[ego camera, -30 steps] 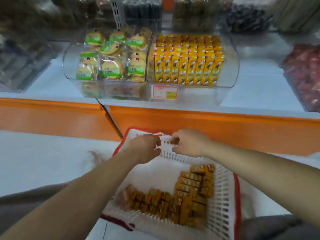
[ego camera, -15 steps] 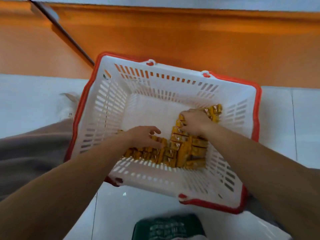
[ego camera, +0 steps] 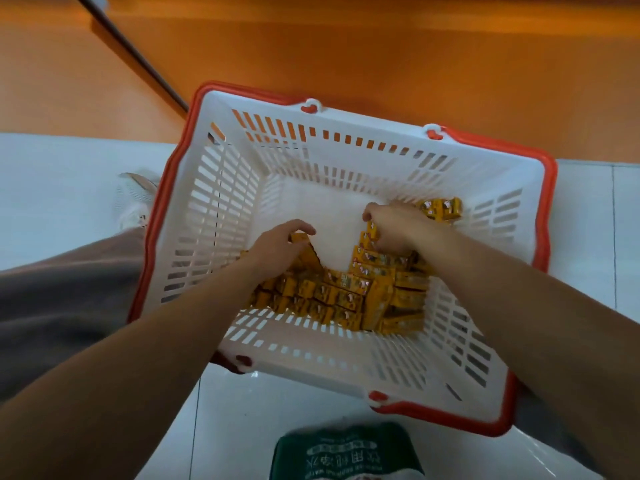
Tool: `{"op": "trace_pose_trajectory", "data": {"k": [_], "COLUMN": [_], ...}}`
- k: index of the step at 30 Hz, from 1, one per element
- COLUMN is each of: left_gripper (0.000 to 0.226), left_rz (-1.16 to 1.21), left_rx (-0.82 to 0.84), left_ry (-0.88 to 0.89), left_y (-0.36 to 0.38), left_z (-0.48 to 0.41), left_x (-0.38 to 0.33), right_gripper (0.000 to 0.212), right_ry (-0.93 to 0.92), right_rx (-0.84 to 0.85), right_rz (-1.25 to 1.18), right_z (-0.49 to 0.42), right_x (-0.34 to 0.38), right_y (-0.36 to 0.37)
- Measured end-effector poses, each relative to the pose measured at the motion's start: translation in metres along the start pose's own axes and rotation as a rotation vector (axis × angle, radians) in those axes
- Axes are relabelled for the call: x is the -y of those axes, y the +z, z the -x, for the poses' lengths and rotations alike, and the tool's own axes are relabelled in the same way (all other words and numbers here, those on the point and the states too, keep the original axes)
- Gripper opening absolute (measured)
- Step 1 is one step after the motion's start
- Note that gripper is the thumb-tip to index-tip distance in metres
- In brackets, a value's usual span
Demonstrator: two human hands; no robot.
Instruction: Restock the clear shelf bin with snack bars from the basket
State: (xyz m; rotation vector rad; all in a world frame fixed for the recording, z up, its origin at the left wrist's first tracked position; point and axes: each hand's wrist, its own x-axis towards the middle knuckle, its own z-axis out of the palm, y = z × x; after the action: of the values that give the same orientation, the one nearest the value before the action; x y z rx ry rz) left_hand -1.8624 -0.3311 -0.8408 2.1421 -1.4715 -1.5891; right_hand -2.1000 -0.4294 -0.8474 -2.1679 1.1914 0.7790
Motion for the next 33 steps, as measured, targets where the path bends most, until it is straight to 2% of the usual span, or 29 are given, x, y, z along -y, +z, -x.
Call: {"op": "trace_pose_trajectory", "data": {"k": [3, 5, 7, 10, 13, 16, 20, 23, 27, 29, 31, 33], "left_gripper": [0.013, 0.035, 0.045, 0.035, 0.026, 0.022, 0.025, 0.034, 0.041, 0.043, 0.039, 0.027], "left_rz": [0.025, -0.016, -0.034, 0.025, 0.075, 0.128, 0.189, 0.219, 0.308, 0.439, 0.601, 0.758], "left_rx": [0.03, 0.071, 0.073, 0.003, -0.039, -0.044, 0.026, 0.018, -0.159, -0.299, -0.396, -0.444], "left_ry": [-0.008, -0.003, 0.005, 0.005, 0.003, 0.023, 0.044, 0.113, 0.242, 0.31, 0.384, 0.443], "left_y": [-0.001, -0.001, -0.002, -0.012, -0.035, -0.07, -0.118, -0.152, -0.18, -0.183, -0.176, -0.164], "left_z": [0.0, 0.001, 0.001, -0.001, 0.004, 0.023, 0.07, 0.117, 0.184, 0.211, 0.232, 0.243], "left_x": [0.003, 0.005, 0.005, -0.003, -0.023, -0.054, -0.107, -0.15, -0.207, -0.228, -0.244, -0.256], "right_gripper": [0.047, 0.047, 0.047, 0.044, 0.032, 0.026, 0.042, 0.035, 0.03, 0.04, 0.053, 0.043], "right_ry": [-0.015, -0.022, -0.019, -0.026, -0.057, -0.12, -0.176, -0.215, -0.242, -0.279, -0.305, -0.344], "right_rx": [0.041, 0.032, -0.027, -0.12, -0.083, -0.077, -0.126, -0.201, -0.395, -0.464, -0.498, -0.508], "right_rz": [-0.025, -0.113, -0.227, -0.42, -0.659, -0.747, -0.884, -1.039, -1.114, -1.195, -1.3, -1.391], "right_z": [-0.003, -0.005, -0.005, -0.003, 0.005, 0.022, 0.064, 0.113, 0.195, 0.234, 0.261, 0.279], "right_x": [-0.001, -0.005, -0.007, -0.005, 0.01, 0.03, 0.052, 0.068, 0.082, 0.086, 0.087, 0.091], "right_y": [0.0, -0.002, -0.003, -0.01, -0.031, -0.061, -0.111, -0.154, -0.21, -0.23, -0.242, -0.248]}}
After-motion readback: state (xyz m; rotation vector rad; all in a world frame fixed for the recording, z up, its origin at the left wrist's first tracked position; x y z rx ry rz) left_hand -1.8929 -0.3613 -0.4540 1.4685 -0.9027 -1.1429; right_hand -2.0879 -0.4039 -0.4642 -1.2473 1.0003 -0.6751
